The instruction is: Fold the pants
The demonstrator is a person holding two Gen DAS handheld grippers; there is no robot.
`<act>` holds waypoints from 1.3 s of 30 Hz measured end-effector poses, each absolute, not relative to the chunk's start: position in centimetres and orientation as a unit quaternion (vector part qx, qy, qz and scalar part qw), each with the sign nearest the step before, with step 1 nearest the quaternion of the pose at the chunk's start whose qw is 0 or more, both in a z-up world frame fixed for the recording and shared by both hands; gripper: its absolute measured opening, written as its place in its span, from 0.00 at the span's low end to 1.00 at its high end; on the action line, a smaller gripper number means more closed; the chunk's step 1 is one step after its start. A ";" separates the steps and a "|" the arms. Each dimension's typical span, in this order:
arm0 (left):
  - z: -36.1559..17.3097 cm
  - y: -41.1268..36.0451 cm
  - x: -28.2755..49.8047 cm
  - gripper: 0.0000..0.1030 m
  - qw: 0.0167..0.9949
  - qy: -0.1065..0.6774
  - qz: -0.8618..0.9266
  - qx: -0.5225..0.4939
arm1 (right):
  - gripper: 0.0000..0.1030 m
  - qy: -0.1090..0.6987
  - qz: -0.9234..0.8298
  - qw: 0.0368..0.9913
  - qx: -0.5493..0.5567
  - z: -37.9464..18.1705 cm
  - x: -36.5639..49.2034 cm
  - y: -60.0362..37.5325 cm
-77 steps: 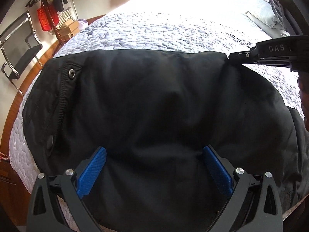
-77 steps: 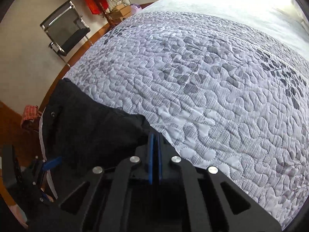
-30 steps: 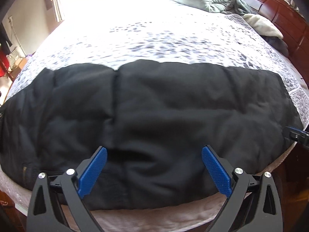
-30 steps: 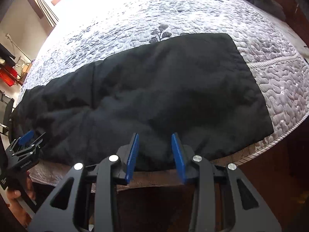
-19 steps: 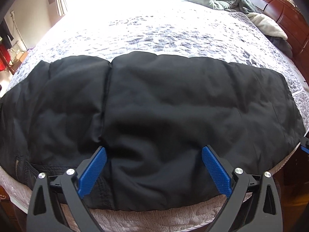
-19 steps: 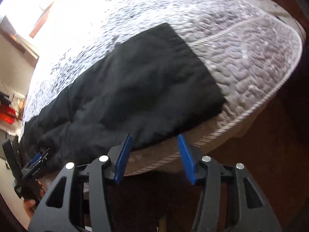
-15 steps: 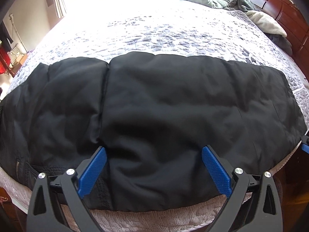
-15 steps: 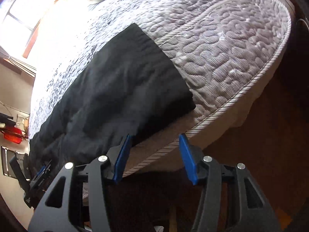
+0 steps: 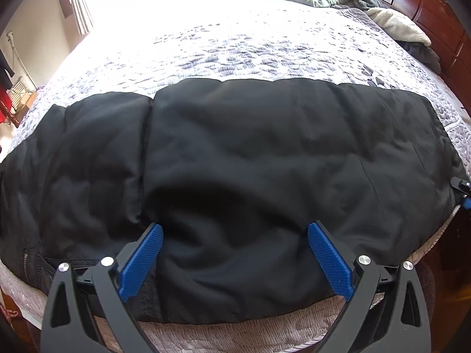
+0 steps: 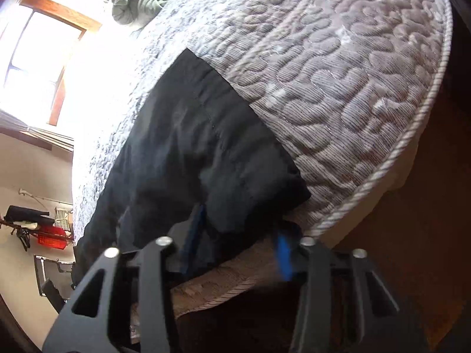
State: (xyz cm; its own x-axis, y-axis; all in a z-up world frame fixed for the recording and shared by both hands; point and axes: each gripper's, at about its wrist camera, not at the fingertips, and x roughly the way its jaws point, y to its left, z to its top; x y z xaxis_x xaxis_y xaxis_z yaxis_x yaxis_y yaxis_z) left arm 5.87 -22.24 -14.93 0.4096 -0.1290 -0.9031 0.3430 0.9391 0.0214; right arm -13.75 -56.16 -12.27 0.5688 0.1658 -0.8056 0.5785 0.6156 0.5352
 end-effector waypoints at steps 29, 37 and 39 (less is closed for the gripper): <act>-11.5 -16.9 6.6 0.94 0.852 0.507 -0.087 0.094 | 0.12 0.390 -0.067 0.901 0.179 2.1 -8.3 -43.7; -11.3 -8.2 7.0 0.94 0.855 0.516 -0.018 0.053 | 0.12 0.402 0.044 0.912 0.066 3.0 -4.0 -30.6; -10.9 -6.3 6.9 0.94 0.856 0.515 -0.005 0.041 | 0.12 0.413 0.069 0.907 0.045 2.1 -3.2 -27.6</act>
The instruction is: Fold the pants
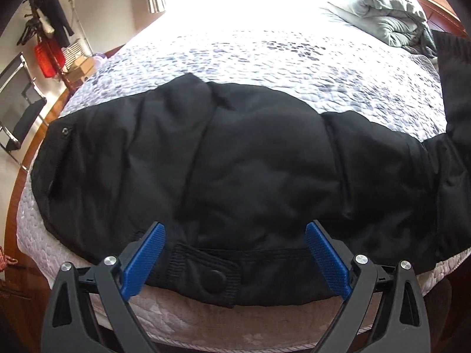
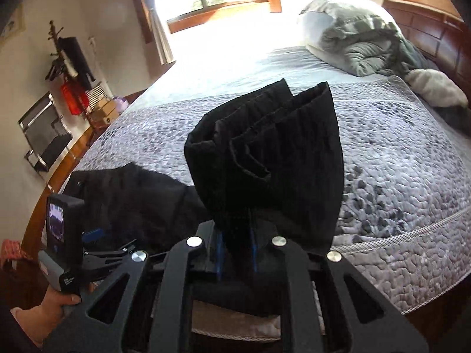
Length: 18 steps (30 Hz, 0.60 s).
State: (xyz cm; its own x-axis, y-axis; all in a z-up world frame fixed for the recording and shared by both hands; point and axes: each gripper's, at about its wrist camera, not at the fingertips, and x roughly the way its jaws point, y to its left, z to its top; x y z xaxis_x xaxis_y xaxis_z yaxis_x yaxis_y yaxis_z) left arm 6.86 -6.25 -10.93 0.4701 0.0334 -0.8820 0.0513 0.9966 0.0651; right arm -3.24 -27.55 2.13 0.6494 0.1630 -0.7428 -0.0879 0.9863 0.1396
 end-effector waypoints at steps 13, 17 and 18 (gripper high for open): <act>-11.3 0.2 7.7 0.95 0.856 0.513 0.059 -0.011 | 0.12 0.511 0.149 0.844 -0.069 -8.7 -1.6 -13.7; -11.9 1.1 7.7 0.95 0.853 0.518 0.065 -0.020 | 0.20 0.513 0.158 0.842 -0.059 -10.3 -1.6 -13.7; -12.0 1.2 7.7 0.95 0.852 0.519 0.065 -0.021 | 0.32 0.518 0.170 0.837 -0.052 -10.5 -1.6 -13.7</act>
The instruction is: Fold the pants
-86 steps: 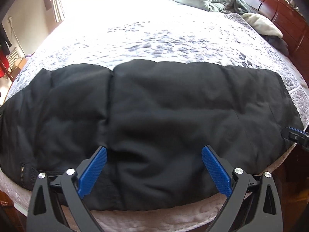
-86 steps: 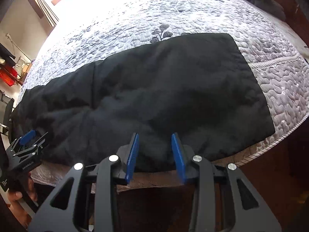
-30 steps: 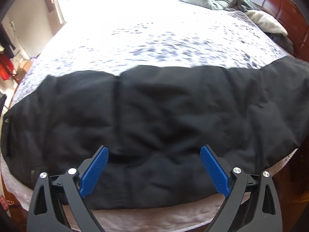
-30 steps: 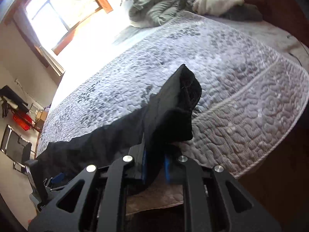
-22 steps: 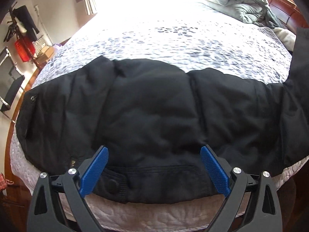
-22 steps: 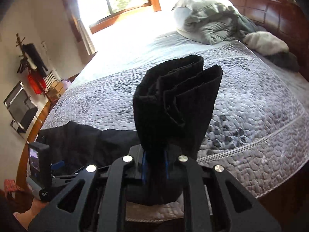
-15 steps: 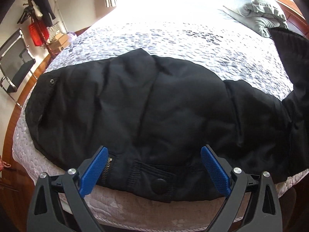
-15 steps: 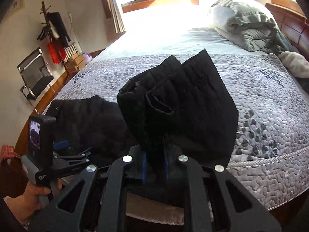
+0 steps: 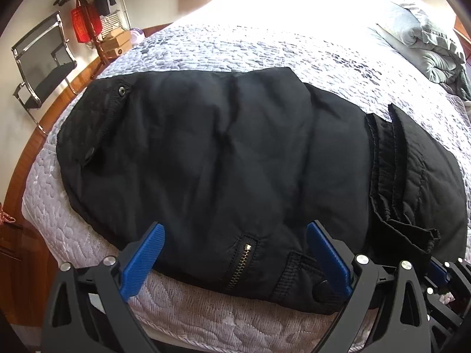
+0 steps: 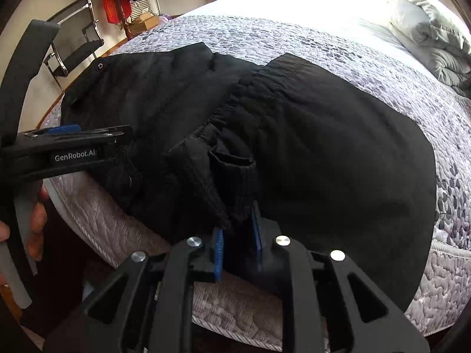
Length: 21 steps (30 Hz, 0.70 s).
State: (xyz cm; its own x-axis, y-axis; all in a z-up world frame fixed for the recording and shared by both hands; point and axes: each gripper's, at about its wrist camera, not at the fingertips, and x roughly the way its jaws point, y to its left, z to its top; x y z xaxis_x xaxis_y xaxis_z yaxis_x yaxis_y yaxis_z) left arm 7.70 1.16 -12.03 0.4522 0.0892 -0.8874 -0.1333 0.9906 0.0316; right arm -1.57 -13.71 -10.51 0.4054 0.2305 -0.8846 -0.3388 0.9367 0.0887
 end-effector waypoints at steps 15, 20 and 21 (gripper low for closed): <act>-12.5 2.1 7.6 0.95 0.849 0.525 0.052 -0.036 | 0.48 0.530 0.169 0.830 -0.046 -9.2 -1.3 -12.4; -12.8 2.3 7.7 0.96 0.847 0.528 0.051 -0.028 | 0.14 0.530 0.169 0.831 -0.021 -9.0 -1.3 -13.4; -12.9 2.3 7.8 0.96 0.847 0.528 0.051 -0.027 | 0.11 0.529 0.175 0.830 -0.007 -8.6 -1.3 -13.7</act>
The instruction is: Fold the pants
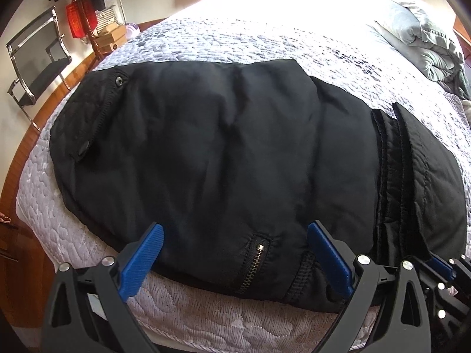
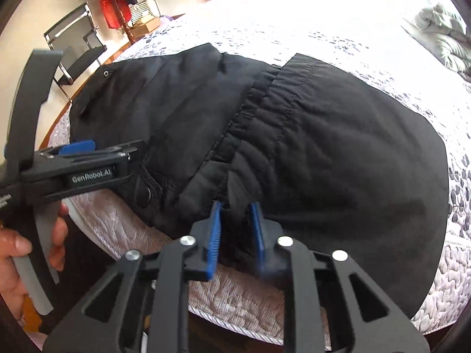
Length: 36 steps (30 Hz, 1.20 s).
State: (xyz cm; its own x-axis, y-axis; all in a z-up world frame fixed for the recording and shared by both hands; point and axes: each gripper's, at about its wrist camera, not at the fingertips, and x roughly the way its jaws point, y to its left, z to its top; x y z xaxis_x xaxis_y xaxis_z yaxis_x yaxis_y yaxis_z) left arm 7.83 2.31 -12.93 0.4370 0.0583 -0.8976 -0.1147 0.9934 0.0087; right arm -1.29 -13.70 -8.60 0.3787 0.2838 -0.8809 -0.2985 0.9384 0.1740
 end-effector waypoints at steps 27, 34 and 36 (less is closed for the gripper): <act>-13.9 3.1 8.0 0.96 0.843 0.534 0.056 -0.032 | 0.50 0.529 0.260 0.804 0.077 -7.0 -1.7 -12.6; -13.6 3.1 7.5 0.96 0.843 0.534 0.053 -0.027 | 0.50 0.528 0.145 0.836 0.033 -5.6 -1.3 -15.8; -13.5 2.9 7.2 0.96 0.843 0.535 0.051 -0.024 | 0.51 0.538 0.133 0.832 0.027 -6.4 -1.0 -16.0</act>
State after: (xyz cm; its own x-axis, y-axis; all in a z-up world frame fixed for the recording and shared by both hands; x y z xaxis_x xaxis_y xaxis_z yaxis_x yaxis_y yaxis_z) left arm 7.23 2.85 -13.45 0.4225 0.0602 -0.9044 -0.1115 0.9937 0.0140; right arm -0.98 -15.98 -6.44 0.3869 0.2498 -0.8877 -0.1924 0.9633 0.1872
